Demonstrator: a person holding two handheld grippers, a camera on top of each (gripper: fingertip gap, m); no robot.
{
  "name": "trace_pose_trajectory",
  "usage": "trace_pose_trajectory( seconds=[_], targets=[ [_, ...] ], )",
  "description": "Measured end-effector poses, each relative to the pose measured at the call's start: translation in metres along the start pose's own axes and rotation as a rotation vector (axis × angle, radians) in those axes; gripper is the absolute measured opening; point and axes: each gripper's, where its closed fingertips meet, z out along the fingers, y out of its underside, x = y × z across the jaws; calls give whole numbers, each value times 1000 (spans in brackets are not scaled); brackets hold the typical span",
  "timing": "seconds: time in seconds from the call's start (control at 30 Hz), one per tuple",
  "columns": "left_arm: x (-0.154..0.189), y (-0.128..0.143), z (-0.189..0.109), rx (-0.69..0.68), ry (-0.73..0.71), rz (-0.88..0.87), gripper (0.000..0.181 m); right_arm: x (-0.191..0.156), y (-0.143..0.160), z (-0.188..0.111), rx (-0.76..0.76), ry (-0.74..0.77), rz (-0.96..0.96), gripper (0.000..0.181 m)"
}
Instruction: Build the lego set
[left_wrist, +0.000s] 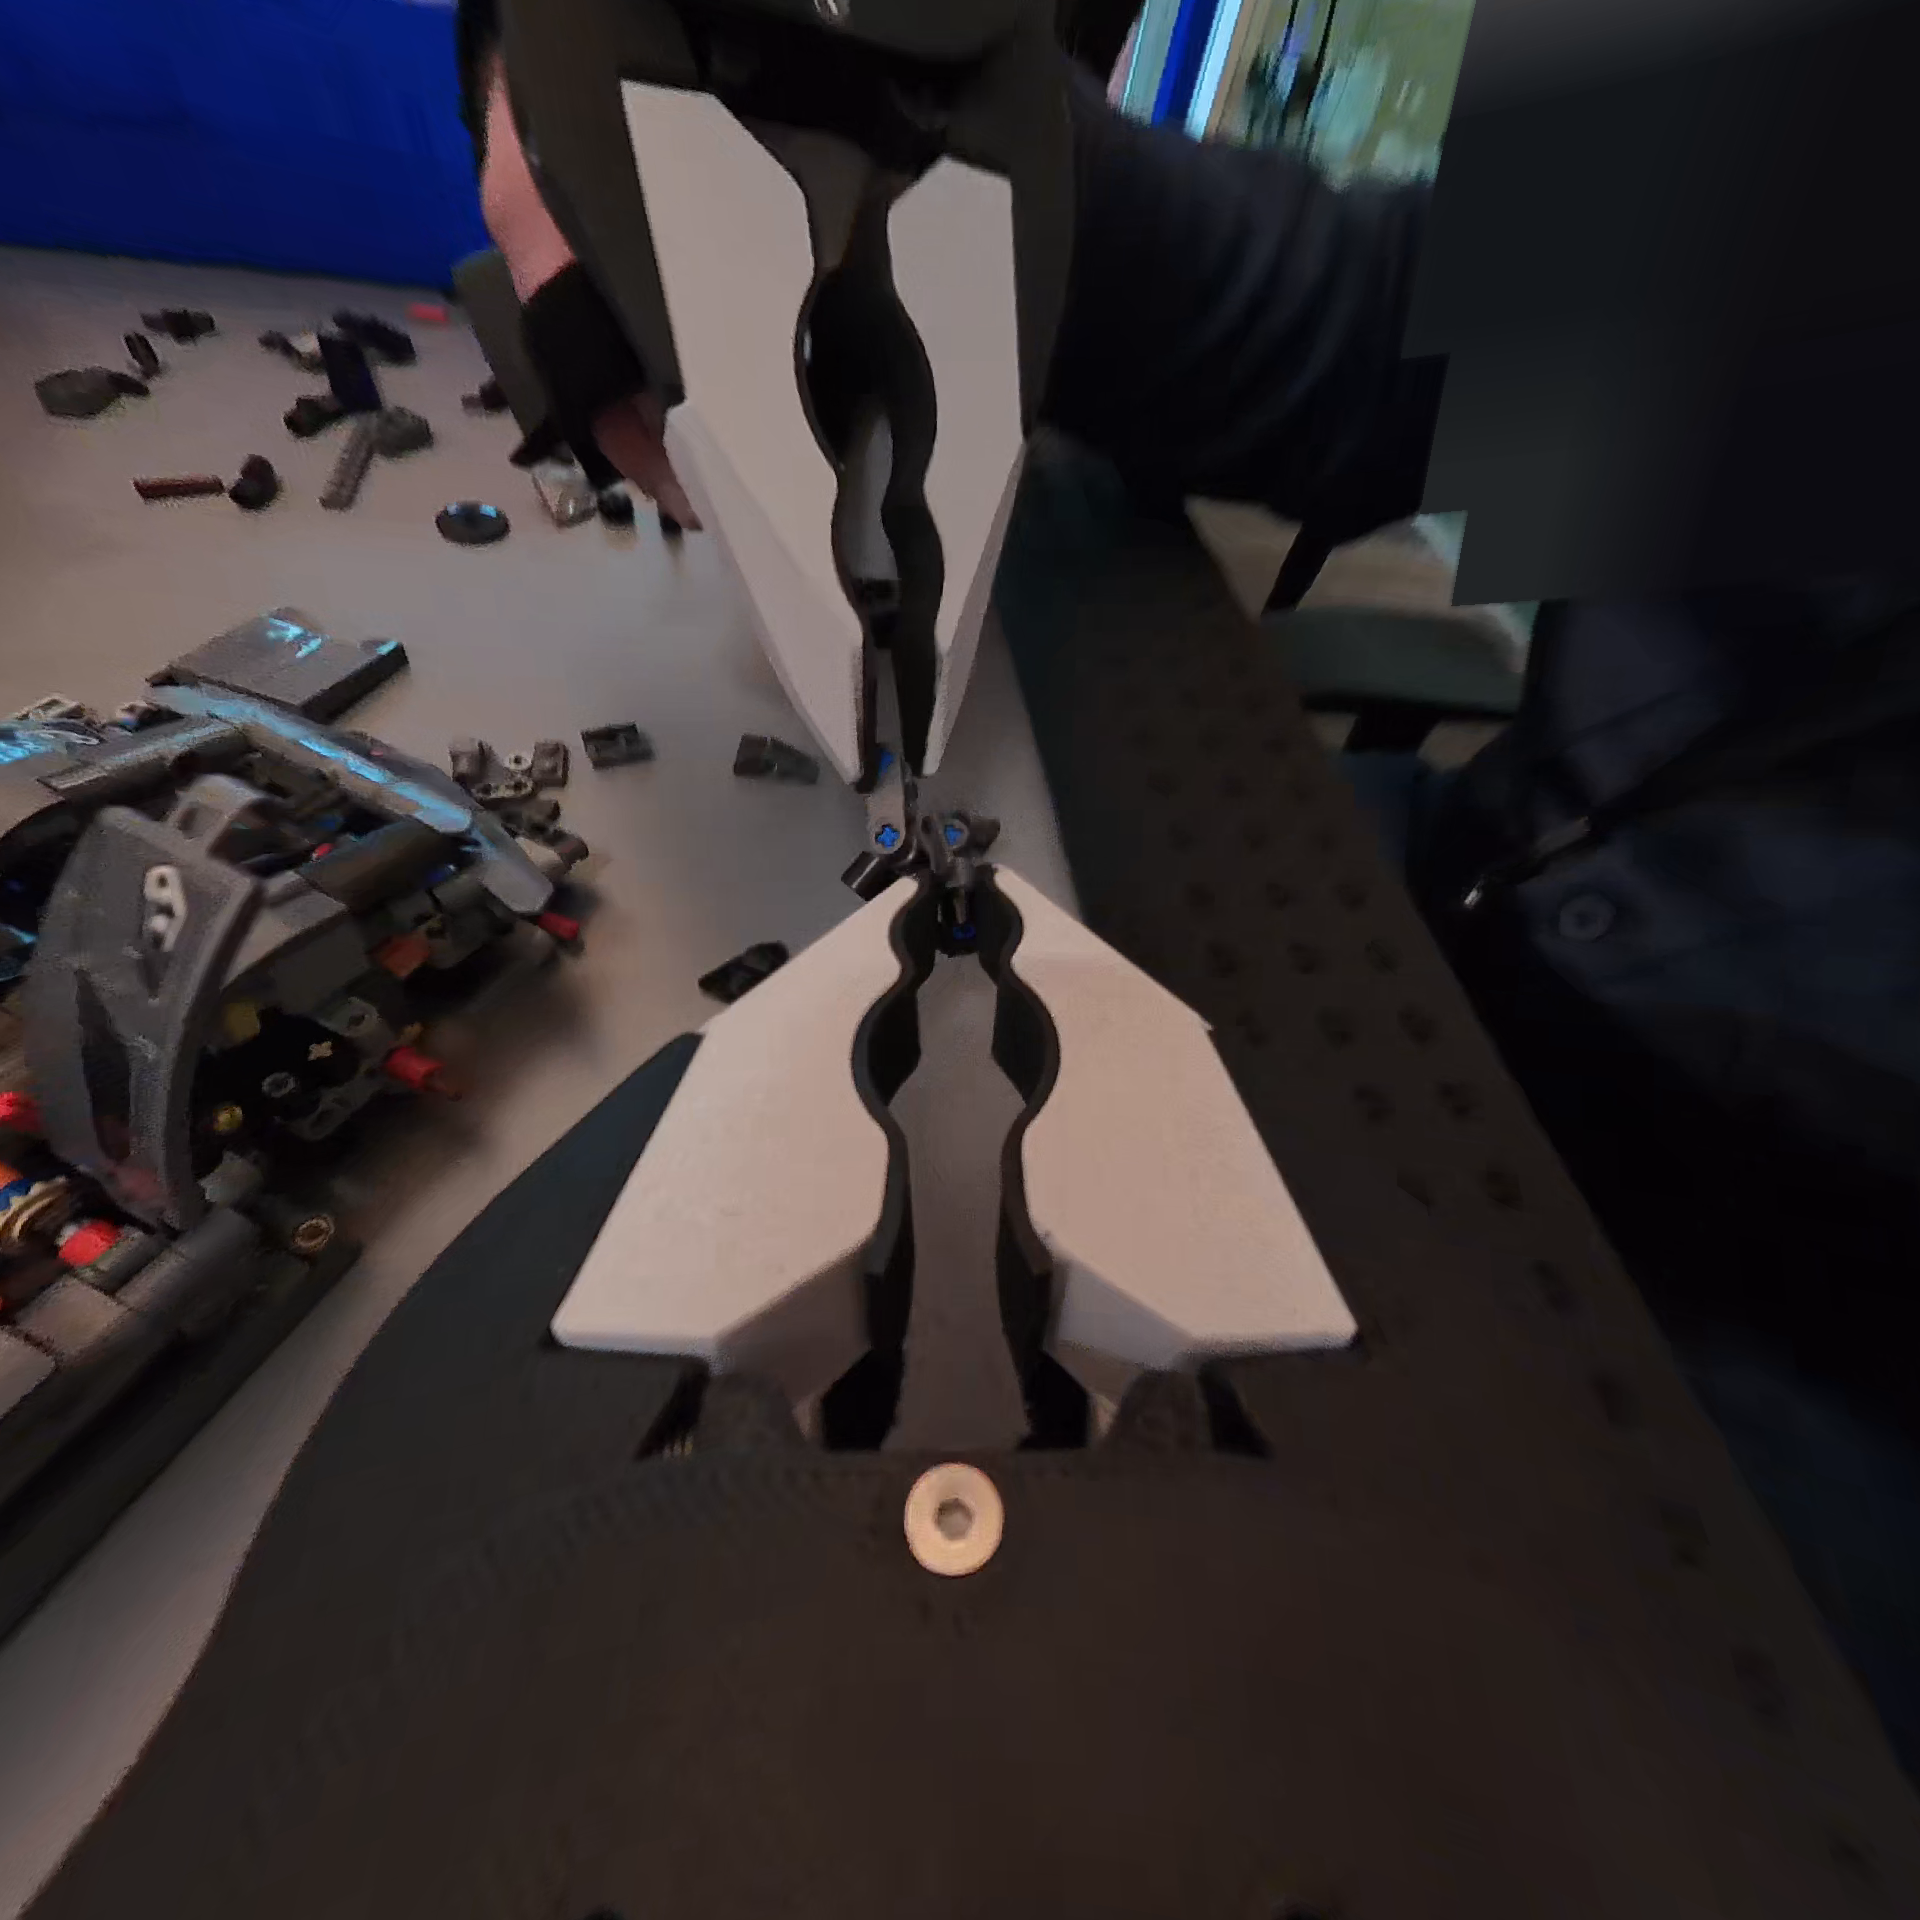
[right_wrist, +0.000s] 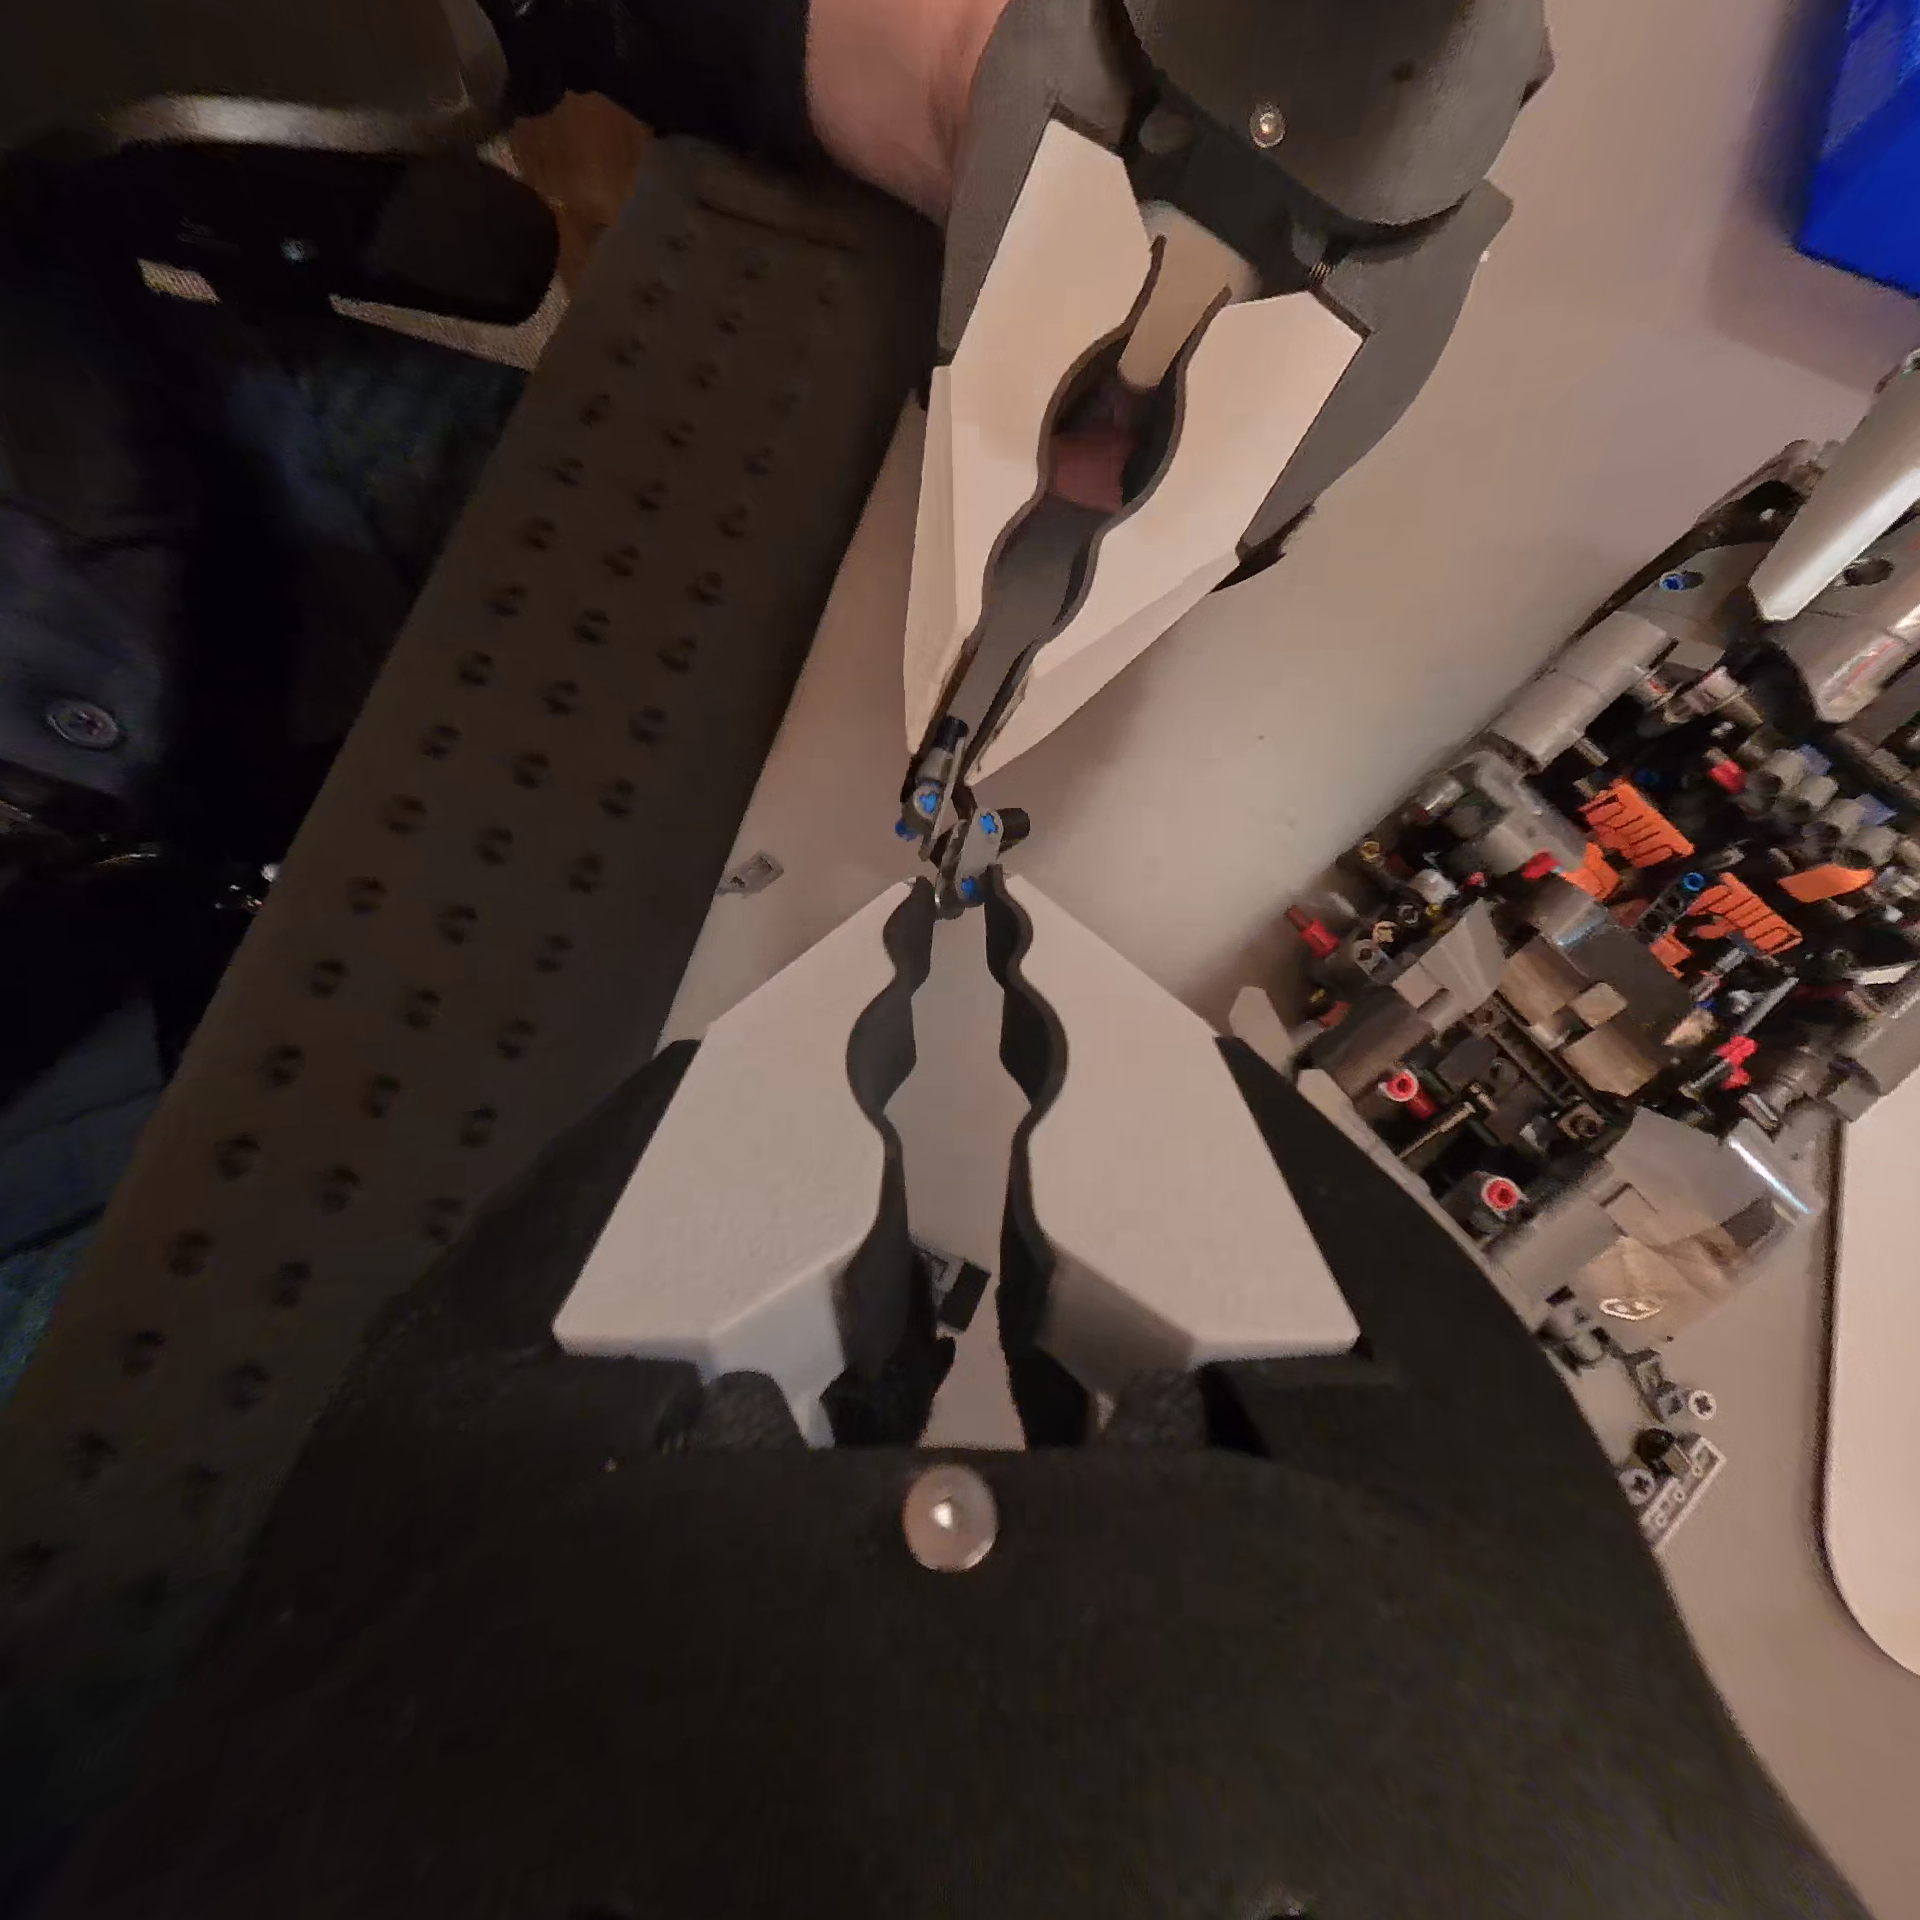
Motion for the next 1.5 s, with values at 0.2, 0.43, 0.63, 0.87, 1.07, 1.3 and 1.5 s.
trace_pose_trajectory(
  seconds=[0.2, 0.43, 0.63, 0.87, 1.07, 1.3, 1.5],
  targets=[
    [3, 33, 15, -212, -59, 167, 4, -7, 25, 26, -108, 22, -41, 8],
    [1, 51, 20, -326, -107, 276, 4, -10, 35, 37, -159, 53, -99, 8],
    [1, 52, 18, -331, -111, 291, 5, -12, 38, 37, -177, 56, -137, 9],
    [-3, 59, 17, -373, -134, 315, 6, -10, 40, 34, -183, 41, -33, 19],
    [-4, 59, 17, -379, -145, 335, 5, -8, 30, 41, -148, 25, 110, 29],
    [-6, 58, 17, -400, -202, 422, 13, 0, 37, 53, -184, 61, 156, 6],
    [-5, 53, 12, -387, -219, 416, 15, -2, 35, 54, -173, 49, 142, 6]
  ],
)
